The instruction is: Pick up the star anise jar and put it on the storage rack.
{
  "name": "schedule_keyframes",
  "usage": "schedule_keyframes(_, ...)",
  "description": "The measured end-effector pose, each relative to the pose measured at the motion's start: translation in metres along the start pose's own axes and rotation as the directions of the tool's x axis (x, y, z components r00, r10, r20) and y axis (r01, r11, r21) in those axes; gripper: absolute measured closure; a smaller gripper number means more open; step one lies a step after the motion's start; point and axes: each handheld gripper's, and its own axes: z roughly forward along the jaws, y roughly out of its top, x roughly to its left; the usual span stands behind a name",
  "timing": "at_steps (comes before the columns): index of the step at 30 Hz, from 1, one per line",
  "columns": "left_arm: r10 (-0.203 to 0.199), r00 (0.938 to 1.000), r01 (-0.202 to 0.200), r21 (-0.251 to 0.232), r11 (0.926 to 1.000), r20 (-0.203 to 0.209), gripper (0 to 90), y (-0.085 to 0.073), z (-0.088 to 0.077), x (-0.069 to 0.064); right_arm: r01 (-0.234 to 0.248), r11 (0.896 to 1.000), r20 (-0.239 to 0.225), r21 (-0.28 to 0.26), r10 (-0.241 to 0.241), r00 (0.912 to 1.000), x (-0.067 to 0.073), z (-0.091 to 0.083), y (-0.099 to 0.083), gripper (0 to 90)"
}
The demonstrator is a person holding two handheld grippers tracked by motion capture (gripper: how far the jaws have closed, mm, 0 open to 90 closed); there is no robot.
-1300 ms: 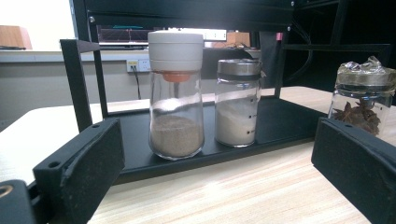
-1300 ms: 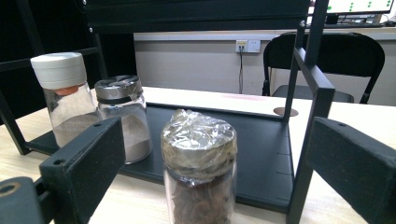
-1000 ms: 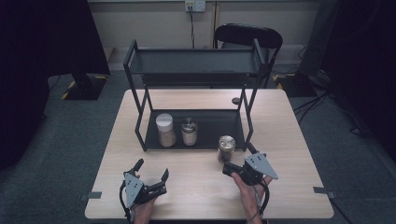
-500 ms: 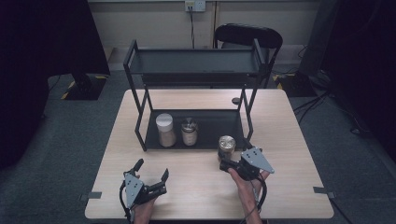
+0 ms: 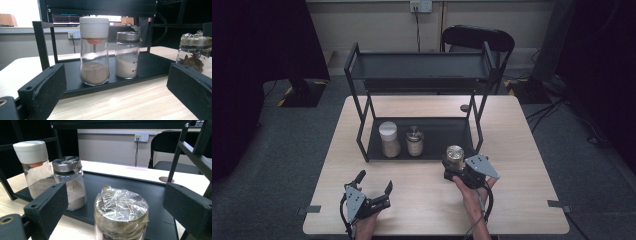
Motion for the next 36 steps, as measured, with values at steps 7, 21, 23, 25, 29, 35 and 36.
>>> schedule_keyframes(7,0.000,1.0000,0.000,0.000,1.0000,0.000,1.8,0.000,0.000,0.000,-0.008,1.000,0.002,0.026,0.008,1.0000,-0.001,0.005,-0.003,5.0)
schedule_keyframes(21,-0.001,1.0000,0.001,0.001,1.0000,0.000,1.9,0.000,0.000,0.000,-0.015,0.998,0.021,0.061,0.014,0.9997,-0.001,0.011,-0.013,5.2)
schedule_keyframes(23,-0.001,1.0000,0.001,0.001,1.0000,0.000,1.9,0.000,0.000,0.000,-0.012,0.998,0.022,0.067,0.010,0.9997,-0.001,0.013,-0.014,5.2)
schedule_keyframes(25,-0.001,1.0000,0.001,0.001,1.0000,0.000,1.9,0.000,0.000,0.000,-0.011,0.997,0.023,0.077,0.009,0.9997,0.000,0.013,-0.014,5.2)
schedule_keyframes(29,-0.001,1.0000,0.001,0.001,1.0000,0.000,1.9,0.000,0.000,0.000,-0.016,0.996,0.024,0.086,0.014,0.9996,0.000,0.015,-0.017,5.2)
schedule_keyframes(35,-0.002,1.0000,0.002,0.002,1.0000,0.001,1.9,0.000,0.000,0.000,-0.010,0.995,0.025,0.100,0.007,0.9997,0.000,0.017,-0.018,9.1)
schedule_keyframes(36,-0.002,1.0000,0.002,0.002,1.0000,0.001,1.9,0.000,0.000,0.000,-0.006,0.995,0.026,0.104,0.003,0.9997,0.000,0.018,-0.018,10.0)
